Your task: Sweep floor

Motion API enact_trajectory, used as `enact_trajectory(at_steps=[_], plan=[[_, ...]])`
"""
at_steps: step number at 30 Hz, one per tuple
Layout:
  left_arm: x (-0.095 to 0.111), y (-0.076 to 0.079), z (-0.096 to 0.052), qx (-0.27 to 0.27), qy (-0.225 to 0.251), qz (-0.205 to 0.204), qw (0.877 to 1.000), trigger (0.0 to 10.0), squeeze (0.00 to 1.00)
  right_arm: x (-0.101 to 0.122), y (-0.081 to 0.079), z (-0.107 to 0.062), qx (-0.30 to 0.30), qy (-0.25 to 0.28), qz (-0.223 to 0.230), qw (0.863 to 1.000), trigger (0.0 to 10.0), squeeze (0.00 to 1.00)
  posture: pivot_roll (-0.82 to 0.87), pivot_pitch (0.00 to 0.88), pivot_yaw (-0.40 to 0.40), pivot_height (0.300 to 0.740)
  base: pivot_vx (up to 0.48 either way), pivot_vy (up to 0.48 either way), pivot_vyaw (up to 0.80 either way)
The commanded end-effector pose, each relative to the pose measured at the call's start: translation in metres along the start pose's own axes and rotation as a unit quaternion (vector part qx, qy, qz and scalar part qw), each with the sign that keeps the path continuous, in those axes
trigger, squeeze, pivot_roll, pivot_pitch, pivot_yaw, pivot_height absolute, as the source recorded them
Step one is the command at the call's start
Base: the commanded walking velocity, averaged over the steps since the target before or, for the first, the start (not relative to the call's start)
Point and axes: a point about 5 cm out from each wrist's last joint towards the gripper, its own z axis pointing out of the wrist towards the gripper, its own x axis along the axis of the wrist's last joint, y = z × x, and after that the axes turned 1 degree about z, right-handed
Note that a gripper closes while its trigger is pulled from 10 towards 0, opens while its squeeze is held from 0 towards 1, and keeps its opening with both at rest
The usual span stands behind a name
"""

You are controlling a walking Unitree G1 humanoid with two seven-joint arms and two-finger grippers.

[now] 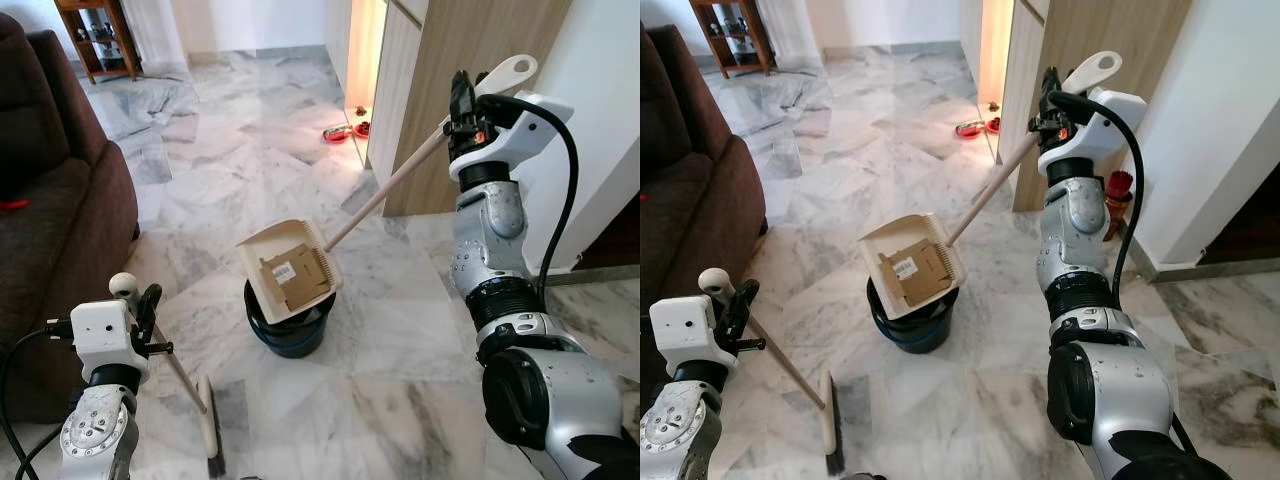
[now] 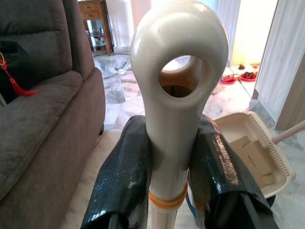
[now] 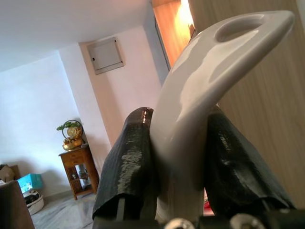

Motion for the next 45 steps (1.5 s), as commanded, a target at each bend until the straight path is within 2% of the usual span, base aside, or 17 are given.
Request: enact_trajectory(at_steps=[1,45], plan=[[0.0088,-0.0011,0.0032,0.002,0.026,0.009,1.0,10.0,0.0,0.0222,-0.007,0.0106,0.01,0.051,0.008,0.999,10.0,0.0,0.21,0.061,-0.011,0.74,0.274,0.0,0.0],[0.0085,-0.0007,0.0032,0.005,0.028,0.008,1.0,10.0,0.0,0.0221,-0.0114,0.0113,0.023,0.049,0.009,0.998,10.0,0.0,0.21,0.061,-0.018,0.74,0.277,0.0,0.0]])
